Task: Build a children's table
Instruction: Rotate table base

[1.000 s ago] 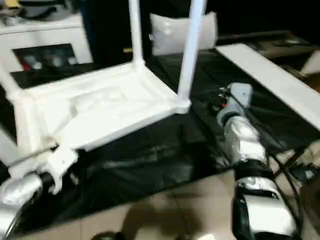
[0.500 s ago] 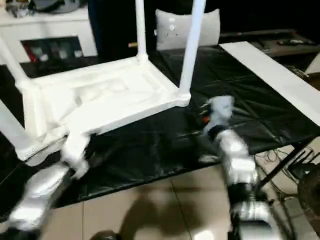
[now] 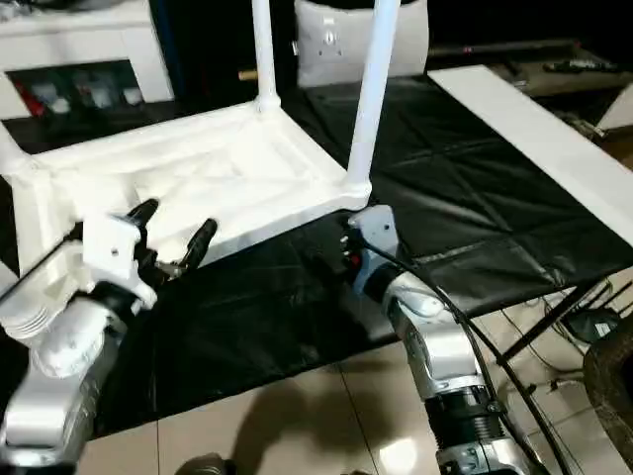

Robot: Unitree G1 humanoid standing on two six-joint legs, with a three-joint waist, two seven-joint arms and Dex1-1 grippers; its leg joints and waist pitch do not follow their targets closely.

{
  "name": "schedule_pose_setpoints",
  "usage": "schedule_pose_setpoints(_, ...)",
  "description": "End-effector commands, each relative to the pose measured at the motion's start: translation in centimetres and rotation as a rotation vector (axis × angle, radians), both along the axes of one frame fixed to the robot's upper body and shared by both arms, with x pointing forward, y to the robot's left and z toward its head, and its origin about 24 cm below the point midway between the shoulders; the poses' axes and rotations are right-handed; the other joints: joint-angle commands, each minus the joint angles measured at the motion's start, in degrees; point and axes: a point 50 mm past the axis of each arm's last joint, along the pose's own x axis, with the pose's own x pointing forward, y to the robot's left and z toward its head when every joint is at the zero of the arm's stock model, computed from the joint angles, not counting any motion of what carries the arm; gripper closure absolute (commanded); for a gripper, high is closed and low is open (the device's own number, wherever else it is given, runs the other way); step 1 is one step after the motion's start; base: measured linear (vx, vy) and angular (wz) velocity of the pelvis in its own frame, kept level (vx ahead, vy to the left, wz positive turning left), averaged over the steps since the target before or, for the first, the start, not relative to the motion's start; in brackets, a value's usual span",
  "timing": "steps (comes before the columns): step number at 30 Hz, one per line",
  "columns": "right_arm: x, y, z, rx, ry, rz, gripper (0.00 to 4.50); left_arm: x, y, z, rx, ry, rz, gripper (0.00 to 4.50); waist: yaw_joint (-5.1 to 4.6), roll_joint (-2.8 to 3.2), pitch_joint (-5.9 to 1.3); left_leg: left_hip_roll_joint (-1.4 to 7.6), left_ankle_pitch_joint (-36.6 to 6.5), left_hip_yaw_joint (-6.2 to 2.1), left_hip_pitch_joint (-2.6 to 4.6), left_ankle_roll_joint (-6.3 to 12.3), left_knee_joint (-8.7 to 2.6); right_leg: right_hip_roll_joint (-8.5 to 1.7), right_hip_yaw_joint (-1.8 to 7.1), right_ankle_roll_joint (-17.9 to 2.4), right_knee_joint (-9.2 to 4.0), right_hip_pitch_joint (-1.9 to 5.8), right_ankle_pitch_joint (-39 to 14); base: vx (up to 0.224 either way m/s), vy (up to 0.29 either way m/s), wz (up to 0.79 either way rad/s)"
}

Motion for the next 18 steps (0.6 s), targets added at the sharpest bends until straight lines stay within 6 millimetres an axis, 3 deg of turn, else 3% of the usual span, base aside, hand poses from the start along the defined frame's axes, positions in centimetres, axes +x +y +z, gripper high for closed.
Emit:
schedule_pose_setpoints(1,-0.4,0.4,0.0,0.004,0.006,0.021,0.0,-1.0,0.4,0.2,-0.011,-0.024,0.061,0.04,0.09,-0.1,-3.82,2.38,-4.3,-0.17,0.48,3.87,-3.57,-3.86,3.26,-10.9,-3.02,3.6,1.4,0.0,0.0,0.0)
schedule_pose_setpoints(3,-0.6,0.6,-0.1,-0.001,0.004,0.03,0.0,-2.1,0.6,-0.1,-0.027,-0.012,0.092,0.04,-0.12,-0.16,-3.47,2.62,-7.5,-0.17,0.44,2.76,-4.02,-3.93,3.25,-10.1,-3.58,3.51,-2.9,0.0,0.0,0.0)
schedule_pose_setpoints(4,-0.9,0.6,-0.2,-0.008,0.007,0.037,0.0,-3.7,0.9,-0.9,-0.026,-0.017,0.138,0.04,-0.17,-0.23,-3.3,2.59,-8.8,-0.1,0.48,2.5,-4.09,-3.91,3.3,-9.7,-3.89,3.39,-5.0,0.0,0.0,0.0)
schedule_pose_setpoints(7,-1.0,0.6,-0.4,-0.013,0.013,0.04,0.0,-5.3,1.4,-1.7,-0.027,-0.033,0.224,0.04,-0.16,-0.31,-2.78,2.54,-14.1,-0.13,0.64,1.04,-4.51,-3.94,3.46,-6.1,-5.29,3.0,-15.6,0.0,0.0,0.0)
schedule_pose_setpoints(9,-1.2,0.7,-0.5,-0.018,0.018,0.048,0.0,-6.7,2.1,-2.2,-0.019,-0.055,0.36,0.04,-0.21,-0.67,-2.68,2.59,-15.3,-0.17,0.59,0.41,-4.61,-3.8,3.52,-4.7,-5.62,2.94,-17.4,0.0,0.0,0.0)
schedule_pose_setpoints(10,-1.2,0.7,-0.5,-0.02,0.02,0.048,0.0,-7.1,2.3,-2.2,-0.021,-0.063,0.417,0.04,-0.06,-0.55,-2.73,2.69,-15.9,-0.22,0.86,0.17,-4.67,-3.87,3.55,-4.1,-5.75,2.74,-18.4,0.0,0.0,0.0)
schedule_pose_setpoints(12,-1.2,0.7,-0.5,-0.021,0.022,0.048,0.0,-7.7,2.6,-2.3,-0.02,-0.069,0.494,0.04,0.02,-0.79,-2.67,2.65,-16.3,-0.22,0.95,0.08,-4.63,-3.76,3.62,-4.0,-5.83,2.59,-17.6,0.0,0.0,0.0)
schedule_pose_setpoints(15,-1.2,0.9,-0.4,-0.025,0.023,0.056,0.0,-8.4,3.1,-2.4,-0.018,-0.074,0.595,0.04,-0.07,-0.69,-2.45,2.64,-18.2,-0.47,0.8,-0.26,-4.94,-3.74,3.45,-3.2,-5.93,2.65,-19.4,0.0,0.0,0.0)
schedule_pose_setpoints(18,-1.2,1.0,-0.4,-0.034,0.034,0.078,0.0,-7.9,4.1,-2.5,0.006,-0.092,0.63,0.04,-0.28,-0.85,-2.18,2.34,-21.8,-0.63,1.35,-0.72,-5.01,-3.84,3.34,-1.7,-6.67,2.4,-24.9,0.0,0.0,0.0)
